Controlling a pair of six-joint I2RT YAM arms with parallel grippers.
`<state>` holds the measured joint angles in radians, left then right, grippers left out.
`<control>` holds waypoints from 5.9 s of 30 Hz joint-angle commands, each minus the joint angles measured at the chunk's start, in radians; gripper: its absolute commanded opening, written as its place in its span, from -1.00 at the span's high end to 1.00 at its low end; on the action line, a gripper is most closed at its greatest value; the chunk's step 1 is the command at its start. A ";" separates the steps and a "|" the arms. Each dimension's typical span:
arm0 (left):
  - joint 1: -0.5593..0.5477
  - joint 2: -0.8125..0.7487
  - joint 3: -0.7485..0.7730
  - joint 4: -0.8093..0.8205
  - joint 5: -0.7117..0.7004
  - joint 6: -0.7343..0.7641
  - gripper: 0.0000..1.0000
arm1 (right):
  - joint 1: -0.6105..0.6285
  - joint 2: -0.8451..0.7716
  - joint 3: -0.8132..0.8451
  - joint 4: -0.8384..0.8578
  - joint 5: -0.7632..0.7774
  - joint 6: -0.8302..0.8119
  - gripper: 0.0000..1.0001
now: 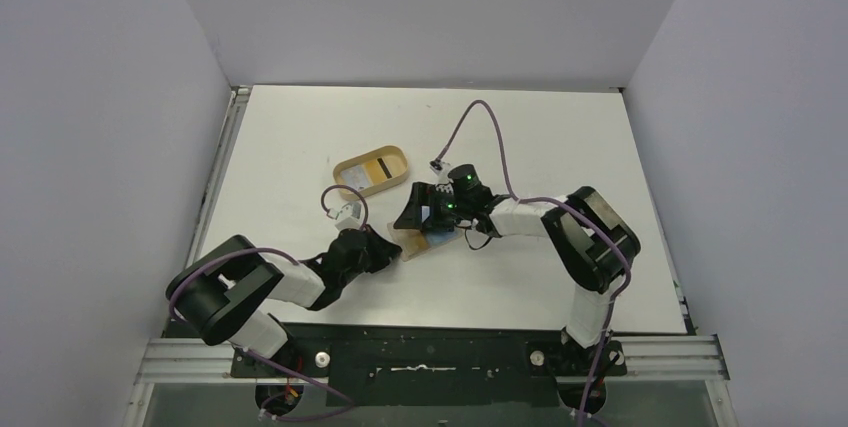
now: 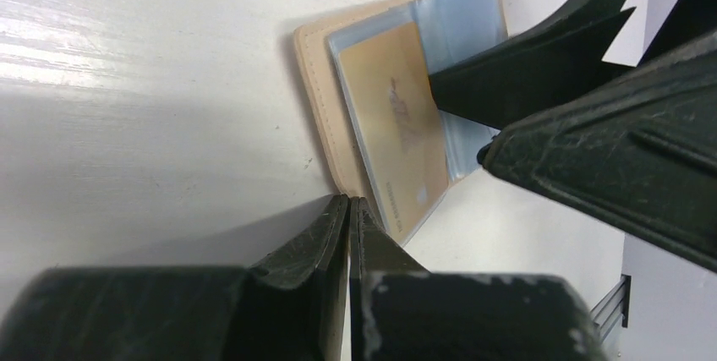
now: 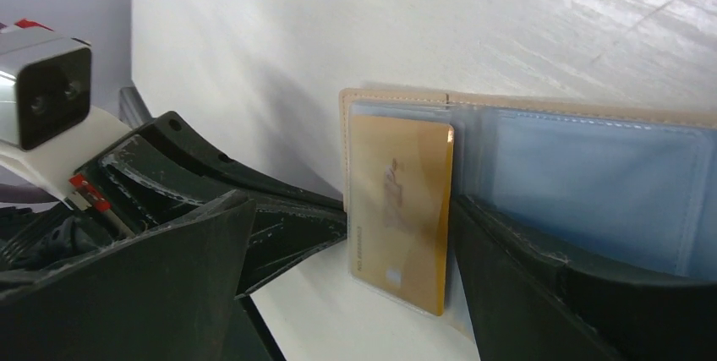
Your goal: Take the credit cards out of the card holder
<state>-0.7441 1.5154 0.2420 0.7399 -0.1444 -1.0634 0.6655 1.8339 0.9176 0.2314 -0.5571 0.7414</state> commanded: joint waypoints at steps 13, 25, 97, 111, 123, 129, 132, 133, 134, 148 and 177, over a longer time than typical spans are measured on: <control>0.008 -0.020 -0.014 -0.089 0.039 0.055 1.00 | 0.010 0.122 -0.055 0.388 -0.361 0.164 -0.41; 0.034 -0.116 -0.012 -0.181 0.053 0.115 1.00 | -0.042 0.055 -0.007 -0.137 -0.326 -0.213 -0.38; 0.063 -0.121 0.030 -0.281 0.134 0.203 1.00 | -0.103 0.031 -0.103 -0.054 -0.481 -0.173 -0.01; 0.063 -0.100 0.030 -0.266 0.141 0.201 1.00 | -0.116 -0.026 -0.120 0.111 -0.538 -0.039 -0.01; 0.066 -0.105 0.025 -0.270 0.141 0.203 1.00 | -0.119 -0.010 -0.137 0.202 -0.532 0.034 0.11; 0.068 -0.097 0.022 -0.258 0.144 0.201 1.00 | -0.140 -0.005 -0.171 0.190 -0.532 0.014 0.21; 0.068 -0.091 0.020 -0.255 0.144 0.200 1.00 | -0.148 0.001 -0.176 0.181 -0.533 0.002 0.21; 0.068 -0.090 0.020 -0.254 0.144 0.200 1.00 | -0.150 0.004 -0.176 0.179 -0.535 0.000 0.21; 0.068 -0.090 0.019 -0.254 0.144 0.201 1.00 | -0.153 0.006 -0.177 0.178 -0.536 -0.003 0.22; 0.069 -0.091 0.016 -0.255 0.144 0.202 1.00 | -0.179 0.032 -0.214 0.163 -0.528 -0.034 0.54; 0.086 -0.148 -0.014 -0.289 0.109 0.199 1.00 | -0.265 -0.289 -0.033 -0.467 -0.302 -0.310 1.00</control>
<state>-0.6708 1.3930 0.2604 0.5259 0.0120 -0.8787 0.4110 1.6032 0.7574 -0.0715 -0.9119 0.5301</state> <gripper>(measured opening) 0.006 0.036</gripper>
